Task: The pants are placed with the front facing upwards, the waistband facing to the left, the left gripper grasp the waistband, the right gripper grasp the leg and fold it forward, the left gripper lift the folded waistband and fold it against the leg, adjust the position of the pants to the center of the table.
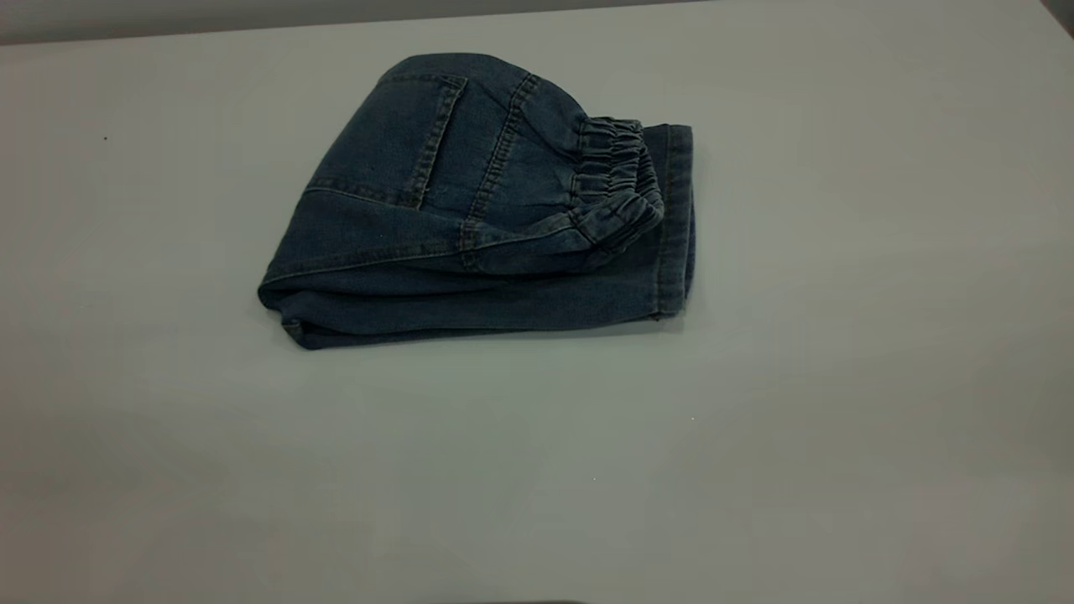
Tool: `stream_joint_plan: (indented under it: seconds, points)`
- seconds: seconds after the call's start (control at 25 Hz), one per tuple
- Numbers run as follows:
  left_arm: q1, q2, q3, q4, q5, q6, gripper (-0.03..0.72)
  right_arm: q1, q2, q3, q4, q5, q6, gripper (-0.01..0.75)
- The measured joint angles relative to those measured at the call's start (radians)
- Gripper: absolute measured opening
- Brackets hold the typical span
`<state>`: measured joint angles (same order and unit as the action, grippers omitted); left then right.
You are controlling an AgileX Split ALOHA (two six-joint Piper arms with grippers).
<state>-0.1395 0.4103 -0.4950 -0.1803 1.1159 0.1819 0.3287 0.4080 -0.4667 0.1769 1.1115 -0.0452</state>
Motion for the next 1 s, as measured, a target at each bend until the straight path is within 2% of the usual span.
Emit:
stream_joint_plan:
  seconds: [0.16,0.32,0.56,1.0]
  points:
    - [0.069,-0.052,0.0,0.0,0.0,0.0,0.554,-0.2,-0.131,0.0,0.0,0.002,0.0,0.495]
    - [0.106,-0.133,0.0,0.0,0.001,-0.001,0.554,-0.324,-0.283,0.0,0.0,0.011,0.0,0.495]
    - [0.149,-0.274,0.0,-0.001,0.005,-0.002,0.554,-0.35,-0.414,-0.001,0.0,0.022,0.0,0.495]
    - [0.152,-0.429,0.0,-0.003,0.02,-0.002,0.554,-0.35,-0.419,-0.001,0.0,0.022,0.0,0.495]
